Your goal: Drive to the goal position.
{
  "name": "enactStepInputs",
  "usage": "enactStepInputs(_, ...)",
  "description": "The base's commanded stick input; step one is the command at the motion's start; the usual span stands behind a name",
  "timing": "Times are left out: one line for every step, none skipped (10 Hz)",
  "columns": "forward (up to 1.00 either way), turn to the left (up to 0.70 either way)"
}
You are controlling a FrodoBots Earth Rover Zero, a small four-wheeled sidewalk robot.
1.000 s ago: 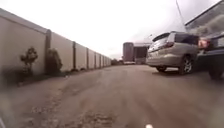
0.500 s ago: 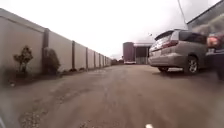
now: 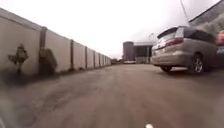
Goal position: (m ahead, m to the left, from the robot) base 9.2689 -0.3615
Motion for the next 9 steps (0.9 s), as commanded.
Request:
enactStepInputs(0.60, 0.00)
enactStepInputs(0.60, 0.00)
enactStepInputs(0.60, 0.00)
enactStepInputs(0.60, 0.00)
enactStepInputs(0.60, -0.02)
enactStepInputs(0.60, -0.04)
enactStepInputs(0.60, -0.06)
enactStepInputs(0.60, -0.10)
enactStepInputs(0.60, -0.13)
